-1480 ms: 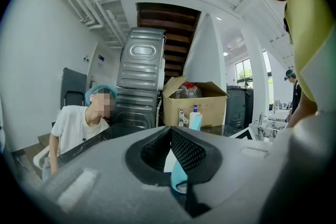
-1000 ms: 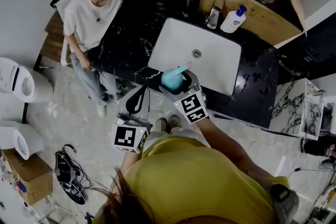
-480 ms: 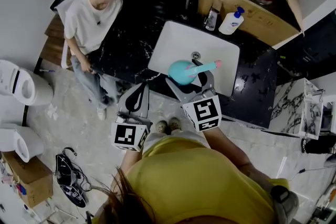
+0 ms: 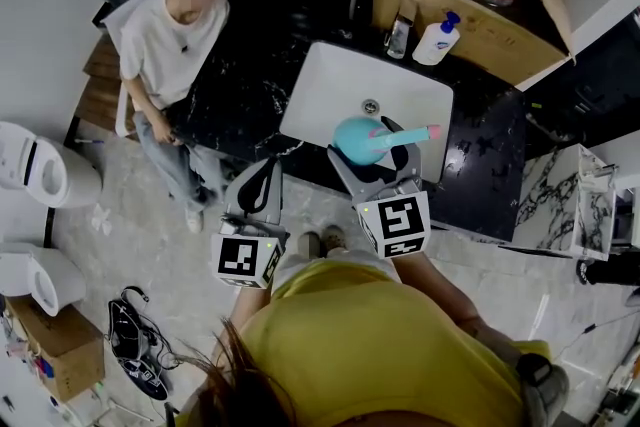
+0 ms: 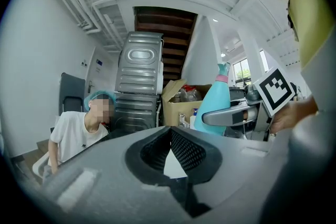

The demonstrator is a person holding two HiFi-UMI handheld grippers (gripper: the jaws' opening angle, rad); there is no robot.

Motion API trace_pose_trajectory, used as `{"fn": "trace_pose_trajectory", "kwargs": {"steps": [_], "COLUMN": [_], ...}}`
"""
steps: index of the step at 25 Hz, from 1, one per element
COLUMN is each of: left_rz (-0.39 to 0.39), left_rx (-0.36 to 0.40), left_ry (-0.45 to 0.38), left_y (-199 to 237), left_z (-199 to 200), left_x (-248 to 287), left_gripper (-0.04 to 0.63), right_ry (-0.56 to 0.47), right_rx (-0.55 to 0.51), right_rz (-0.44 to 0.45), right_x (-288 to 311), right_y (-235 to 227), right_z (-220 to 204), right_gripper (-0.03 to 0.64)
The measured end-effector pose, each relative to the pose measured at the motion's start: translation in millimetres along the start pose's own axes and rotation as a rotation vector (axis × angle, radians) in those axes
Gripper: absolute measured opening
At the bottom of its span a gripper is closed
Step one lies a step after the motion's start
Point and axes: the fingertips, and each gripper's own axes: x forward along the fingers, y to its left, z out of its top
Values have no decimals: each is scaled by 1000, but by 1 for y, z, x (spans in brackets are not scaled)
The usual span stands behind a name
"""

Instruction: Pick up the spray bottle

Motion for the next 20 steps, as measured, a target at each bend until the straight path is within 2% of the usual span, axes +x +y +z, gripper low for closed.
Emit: {"fn": "trace_pose_trajectory", "kwargs": {"steps": [20], "left_rz": [-2], "left_rx": [5], "left_ry": [0], "left_y": [0], "left_z": [1], "left_x": [3], "left_gripper": [-2], "right_ry": [39], "right_rx": [22], "right_rz": [-5], "right_x": [3], "right_y": [-3], "right_z": [-18], "right_gripper": [391]}}
